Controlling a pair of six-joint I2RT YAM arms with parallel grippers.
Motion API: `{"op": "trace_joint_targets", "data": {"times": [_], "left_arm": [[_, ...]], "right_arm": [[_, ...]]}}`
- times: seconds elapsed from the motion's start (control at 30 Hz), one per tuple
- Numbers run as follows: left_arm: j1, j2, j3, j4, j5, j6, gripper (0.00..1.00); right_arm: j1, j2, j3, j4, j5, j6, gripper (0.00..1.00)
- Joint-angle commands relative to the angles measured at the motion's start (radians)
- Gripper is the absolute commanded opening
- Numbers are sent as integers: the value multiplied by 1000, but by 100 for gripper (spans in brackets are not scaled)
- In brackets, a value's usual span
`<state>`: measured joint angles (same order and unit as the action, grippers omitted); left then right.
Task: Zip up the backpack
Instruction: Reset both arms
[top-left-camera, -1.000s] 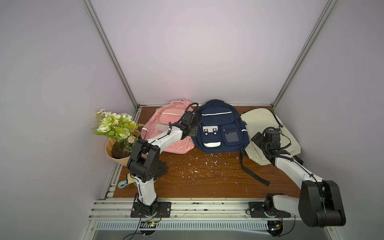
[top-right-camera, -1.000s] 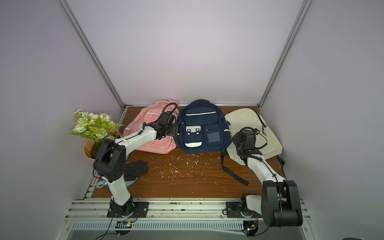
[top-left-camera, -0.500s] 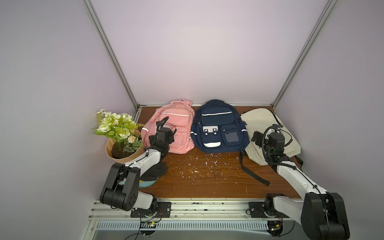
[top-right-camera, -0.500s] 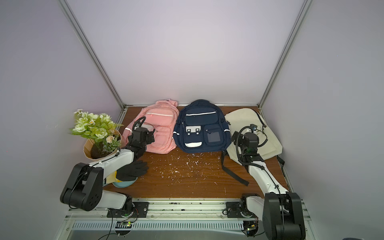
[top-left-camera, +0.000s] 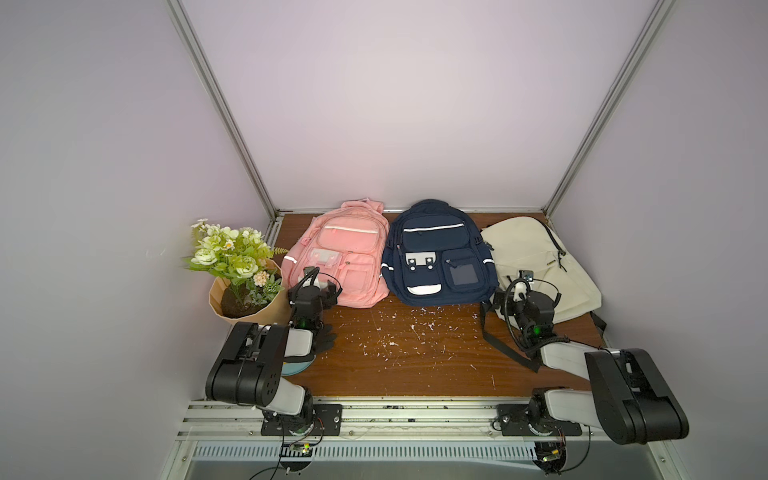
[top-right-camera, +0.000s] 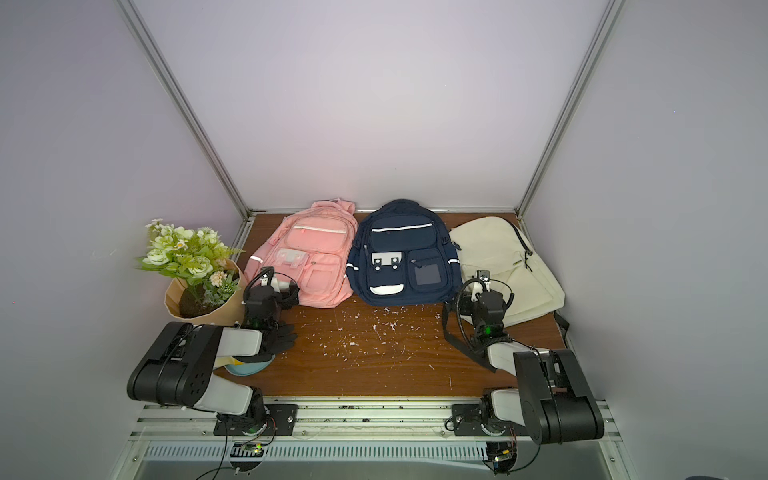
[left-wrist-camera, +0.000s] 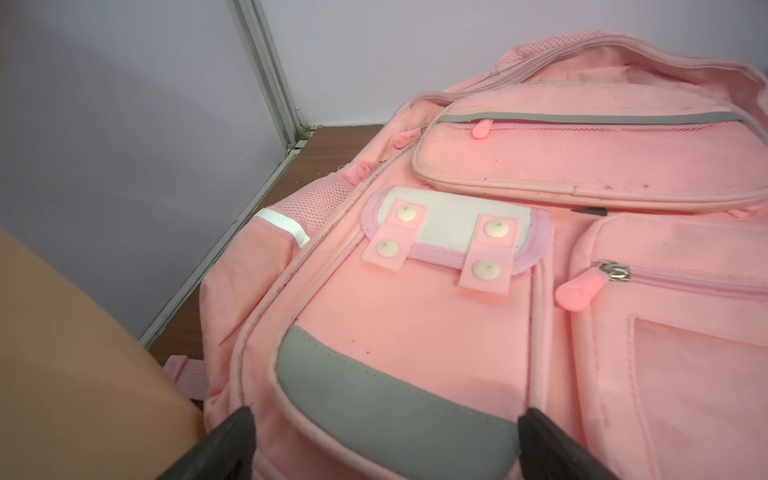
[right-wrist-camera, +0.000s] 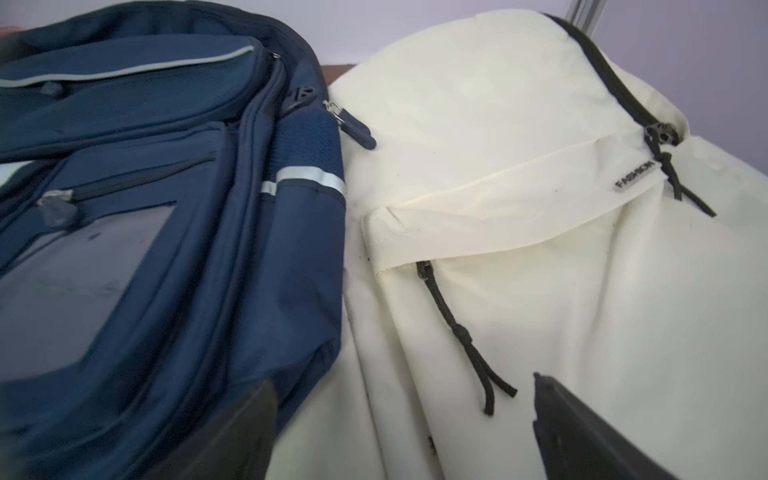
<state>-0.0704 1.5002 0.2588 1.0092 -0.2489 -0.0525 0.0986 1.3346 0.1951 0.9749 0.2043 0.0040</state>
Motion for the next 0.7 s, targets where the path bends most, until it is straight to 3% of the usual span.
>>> {"op": "trace_joint_targets", "data": {"times": [0.0,0.1,0.3,0.67], "left_arm": [[37,9,-17,162,113,37,100],[37,14,-18,169,117,39,100],[38,12,-16,165,117,40,100],[38,11,-18,165,117,39,100]], "right_arm": [[-3,76,-38,308,-69,-62,99],[-3,164,-23,357,-89,-73,99],[-5,170,36,254,63,-4,99],[-4,172,38,250,63,-4,99]]}}
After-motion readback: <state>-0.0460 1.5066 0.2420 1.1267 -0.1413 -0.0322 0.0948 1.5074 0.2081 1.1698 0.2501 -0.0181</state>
